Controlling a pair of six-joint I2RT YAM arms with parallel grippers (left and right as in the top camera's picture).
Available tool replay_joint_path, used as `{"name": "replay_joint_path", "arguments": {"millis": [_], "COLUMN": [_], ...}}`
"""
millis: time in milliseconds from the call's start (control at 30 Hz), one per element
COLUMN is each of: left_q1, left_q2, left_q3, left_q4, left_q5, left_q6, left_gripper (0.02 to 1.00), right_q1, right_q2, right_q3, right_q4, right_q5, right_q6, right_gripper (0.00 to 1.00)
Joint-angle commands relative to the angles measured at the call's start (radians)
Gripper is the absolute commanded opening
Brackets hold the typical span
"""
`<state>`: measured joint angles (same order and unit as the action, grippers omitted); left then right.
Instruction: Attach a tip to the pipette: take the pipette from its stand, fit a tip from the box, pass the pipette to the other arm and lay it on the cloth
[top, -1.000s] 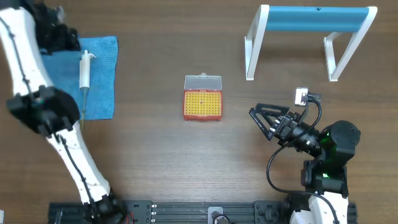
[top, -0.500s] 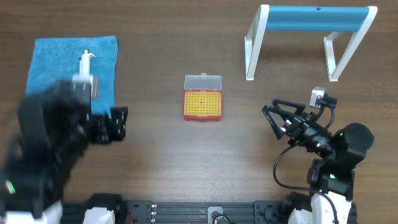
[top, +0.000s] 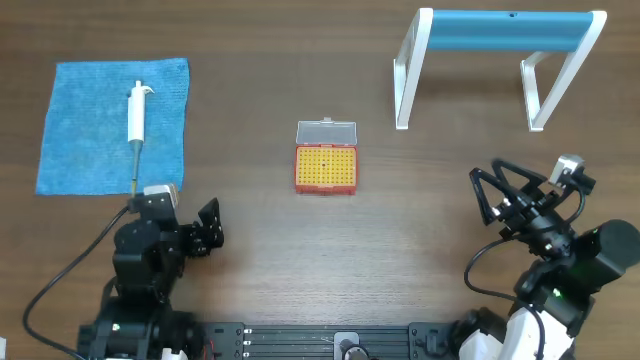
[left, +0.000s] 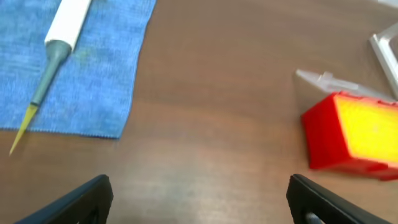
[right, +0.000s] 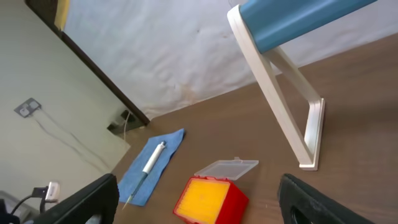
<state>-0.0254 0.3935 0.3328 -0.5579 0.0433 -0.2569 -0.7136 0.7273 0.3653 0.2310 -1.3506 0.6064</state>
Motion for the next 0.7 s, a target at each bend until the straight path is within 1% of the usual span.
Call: {"name": "replay_joint_path", "arguments": {"millis": [33, 167, 367, 467, 700], "left_q1": [-0.002, -0.002, -0.002, -0.001, -0.001], "left_q2": [0.003, -0.06, -0.314, -0.379, -0.39], "left_q3": [-0.008, -0.023, -0.181, -0.182, -0.182], "left_q4": [-0.031, -0.033, -0.032, -0.018, -0.011], "left_q5": [-0.025, -0.025, -0.025, -0.029, -0.029], "left_q6": [-0.008, -0.008, -0.008, -0.008, -0.008], "left_gripper": [0.908, 0.908, 0.908, 0.91, 0.91], "right_q1": [-0.024, -0.024, -0.024, -0.024, -0.024], "right_q2": [-0.004, -0.004, -0.004, -0.004, -0.004], "right_q3": [0.006, 0.006, 0.006, 0.006, 0.006], "right_q4": [0.002, 0.002, 0.002, 0.002, 0.002], "right_q5": [-0.05, -0.049, -0.05, -0.05, -0.05], "right_q6": [-0.029, -0.029, -0.029, -0.028, -0.024], "right_gripper": [0.825, 0.825, 0.825, 0.825, 0.825]}}
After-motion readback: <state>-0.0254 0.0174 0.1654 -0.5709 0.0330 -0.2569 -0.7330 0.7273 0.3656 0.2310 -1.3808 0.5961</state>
